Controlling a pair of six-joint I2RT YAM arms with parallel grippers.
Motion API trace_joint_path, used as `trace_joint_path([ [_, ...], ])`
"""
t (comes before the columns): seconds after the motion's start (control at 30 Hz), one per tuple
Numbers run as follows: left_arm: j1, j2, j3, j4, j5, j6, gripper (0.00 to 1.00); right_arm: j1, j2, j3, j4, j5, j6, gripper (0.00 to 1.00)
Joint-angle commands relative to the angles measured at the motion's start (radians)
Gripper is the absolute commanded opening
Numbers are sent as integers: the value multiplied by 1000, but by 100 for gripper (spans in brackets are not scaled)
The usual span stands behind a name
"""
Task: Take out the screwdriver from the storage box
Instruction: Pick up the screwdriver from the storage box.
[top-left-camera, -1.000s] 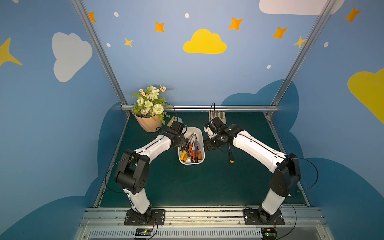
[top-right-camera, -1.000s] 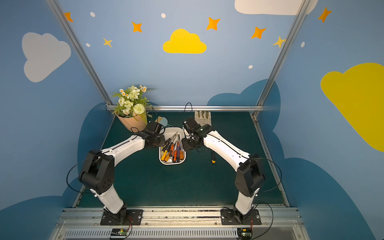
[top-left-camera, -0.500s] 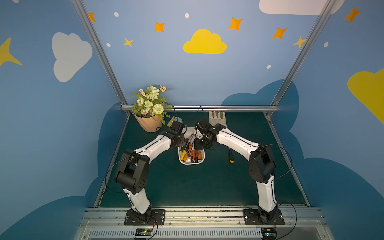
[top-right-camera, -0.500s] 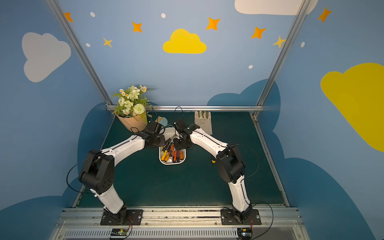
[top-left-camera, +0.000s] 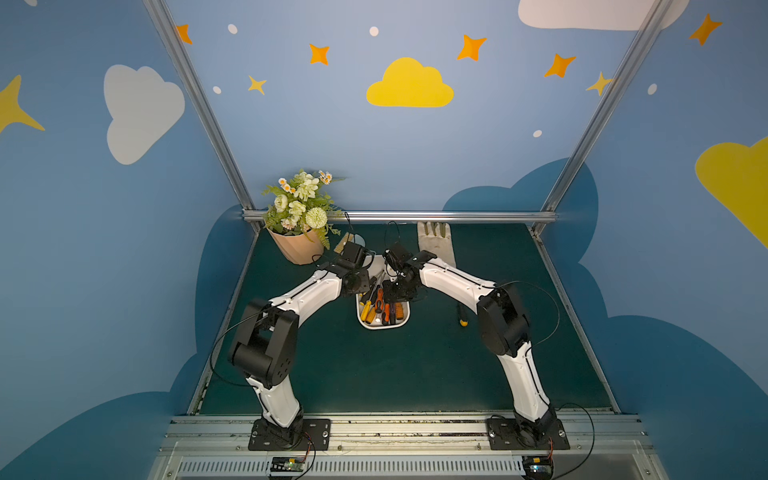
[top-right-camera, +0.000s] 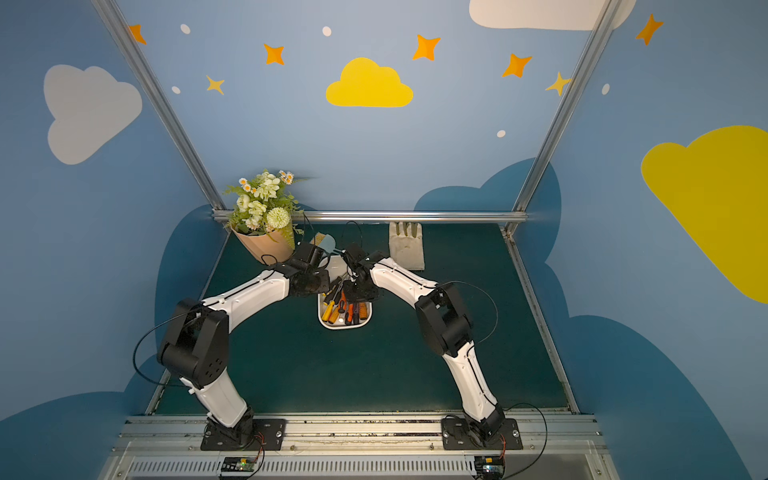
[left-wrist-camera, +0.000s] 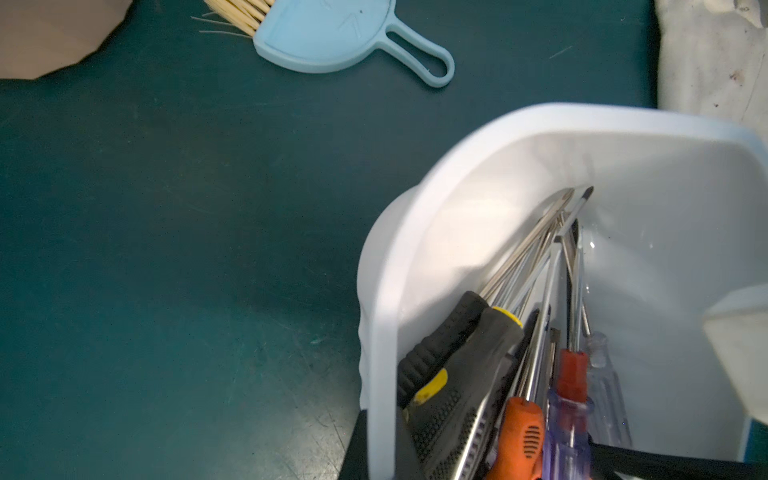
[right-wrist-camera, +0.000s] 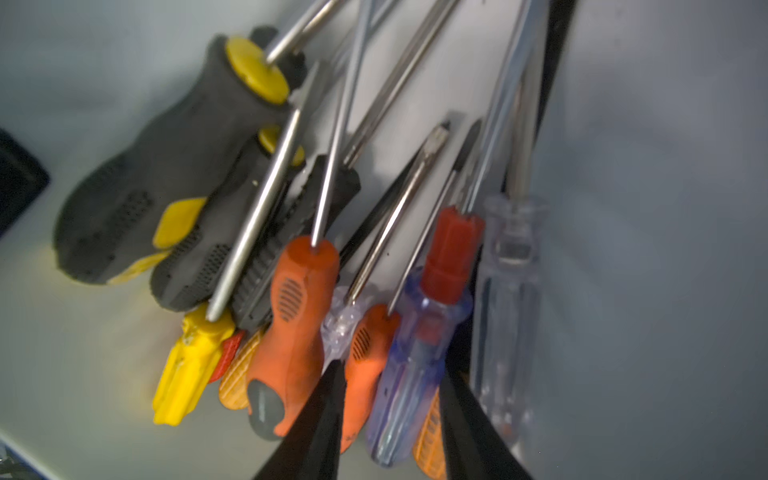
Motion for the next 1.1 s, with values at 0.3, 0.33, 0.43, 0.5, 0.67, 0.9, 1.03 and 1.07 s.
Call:
trace_joint_path([
  [0.3,-1,-48,20,41,22,-30,2,-6,75,51,-123,53,27,29],
  [0.33,0,-44,20,39,19,-29,2,-6,77,54,-123,54,27,27],
  [0.43,1,-37,26,31,14,-30,2,-5,87,66,-131,52,24,23],
  [0.5,1,-36,26,32,17,-29,2,-6,87,66,-133,48,22,17],
  [0.67,1,-36,25,33,18,-29,2,-6,67,48,-121,35,16,0],
  [0.9,1,-25,37,15,3,-28,2,-5,-16,-30,-39,20,7,0],
  [1.03,5,-24,31,18,0,-32,2,-4,-49,-39,-27,18,-2,0],
  [1.07,5,-23,32,17,2,-33,2,-4,-55,-39,-27,18,-4,0],
])
